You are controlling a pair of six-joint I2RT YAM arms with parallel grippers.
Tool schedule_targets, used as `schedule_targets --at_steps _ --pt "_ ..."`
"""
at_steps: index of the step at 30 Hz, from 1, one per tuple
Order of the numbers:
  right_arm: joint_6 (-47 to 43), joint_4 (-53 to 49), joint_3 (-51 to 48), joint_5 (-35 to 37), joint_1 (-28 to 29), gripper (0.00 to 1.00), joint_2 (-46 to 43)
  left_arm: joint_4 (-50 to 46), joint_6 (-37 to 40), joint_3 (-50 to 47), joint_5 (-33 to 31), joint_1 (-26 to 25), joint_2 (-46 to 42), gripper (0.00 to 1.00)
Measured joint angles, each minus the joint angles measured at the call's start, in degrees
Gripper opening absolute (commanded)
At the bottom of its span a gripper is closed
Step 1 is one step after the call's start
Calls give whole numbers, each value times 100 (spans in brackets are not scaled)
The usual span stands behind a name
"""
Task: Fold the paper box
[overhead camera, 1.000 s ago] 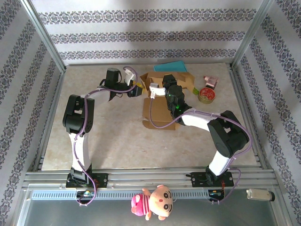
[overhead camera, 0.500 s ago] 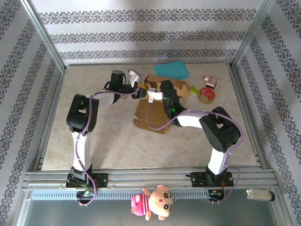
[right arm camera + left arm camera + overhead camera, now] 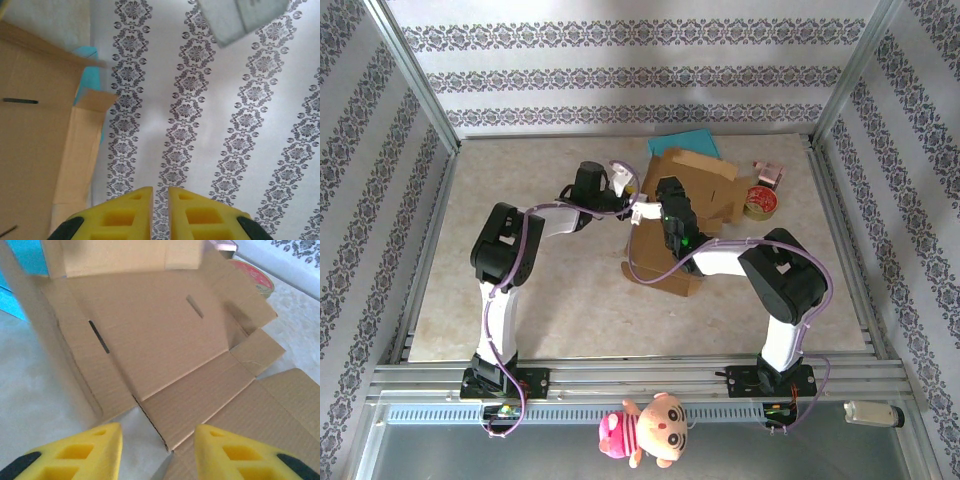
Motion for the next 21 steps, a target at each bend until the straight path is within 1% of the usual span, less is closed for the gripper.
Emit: schedule_targets --at_steps 2,5,6,7,9,10,11,12,13,15,18,21 --pt "39 35 -76 35 0 17 39 162 -15 -31 -146 -50 0 36" --pt "98 37 -190 79 0 18 72 389 -46 -48 -160 -61 0 38" --pt "107 39 -219 83 -2 20 72 468 -94 -59 -151 -59 0 38" --pt "129 46 -229 85 -2 26 72 522 -138 -68 -142 -59 0 39" --pt "334 -151 -212 76 -59 53 44 518 -291 -70 -140 -42 0 42" --pt "507 -511 -149 52 -94 59 -11 505 -356 -70 -140 -26 -2 42" --pt "817 -1274 66 -11 -175 64 -76 463 -422 -79 -166 -9 -15 43" --pt "1285 -2240 468 -170 -319 70 -96 378 -483 -96 -232 15 -55 44" --pt "1587 -2916 817 -319 -457 74 -96 251 -546 -136 -317 31 -125 45" --pt "2479 -4319 1746 -765 -903 89 -92 -114 -673 -275 -535 72 -387 46" --pt "3574 -5949 3156 -1532 -1639 96 7 -719 -922 -503 -874 103 -938 49" --pt "4437 -7506 4957 -2376 -2277 98 616 -1314 -1235 -595 -1040 103 -1478 52"
